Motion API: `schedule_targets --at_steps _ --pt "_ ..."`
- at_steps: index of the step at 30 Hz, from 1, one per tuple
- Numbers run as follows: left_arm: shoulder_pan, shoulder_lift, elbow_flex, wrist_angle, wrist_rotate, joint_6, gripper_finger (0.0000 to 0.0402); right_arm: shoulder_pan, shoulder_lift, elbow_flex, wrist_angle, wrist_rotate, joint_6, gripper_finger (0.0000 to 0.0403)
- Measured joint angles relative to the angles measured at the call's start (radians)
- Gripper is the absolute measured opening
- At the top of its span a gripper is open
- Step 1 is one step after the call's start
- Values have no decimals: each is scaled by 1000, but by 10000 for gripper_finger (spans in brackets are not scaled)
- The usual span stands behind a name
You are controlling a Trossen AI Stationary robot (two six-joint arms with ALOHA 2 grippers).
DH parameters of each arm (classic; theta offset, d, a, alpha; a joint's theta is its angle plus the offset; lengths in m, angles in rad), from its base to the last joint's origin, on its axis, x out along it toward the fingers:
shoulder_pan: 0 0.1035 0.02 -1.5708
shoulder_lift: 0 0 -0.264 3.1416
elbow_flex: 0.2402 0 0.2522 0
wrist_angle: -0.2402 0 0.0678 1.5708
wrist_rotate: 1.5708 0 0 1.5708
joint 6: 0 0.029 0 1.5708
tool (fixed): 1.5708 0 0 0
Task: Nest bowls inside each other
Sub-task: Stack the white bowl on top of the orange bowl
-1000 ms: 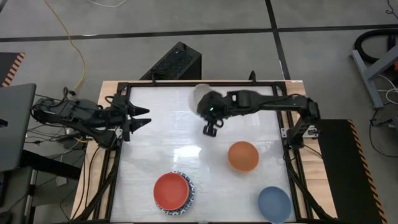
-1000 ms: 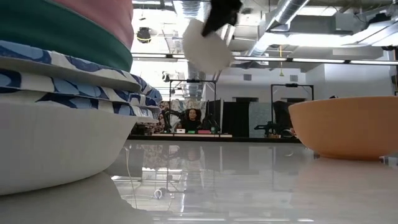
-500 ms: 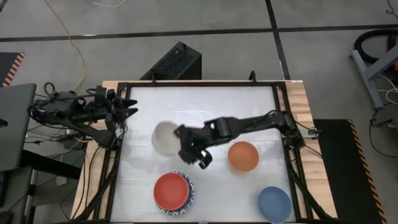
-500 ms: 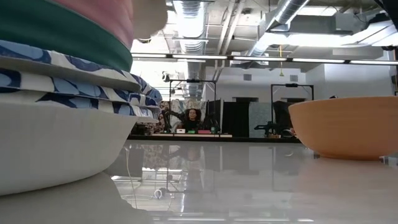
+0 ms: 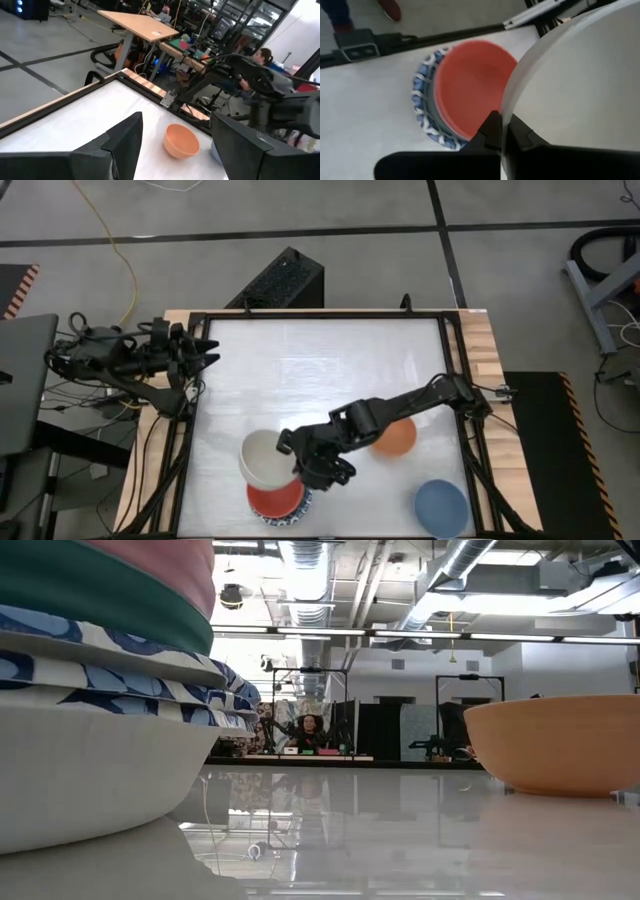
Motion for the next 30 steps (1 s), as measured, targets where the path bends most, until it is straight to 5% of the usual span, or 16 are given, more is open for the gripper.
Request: schedule_targets --at_steps 30 --pt "0 0 0 -80 -50 -10 221 61 83 -30 -36 62 -175 10"
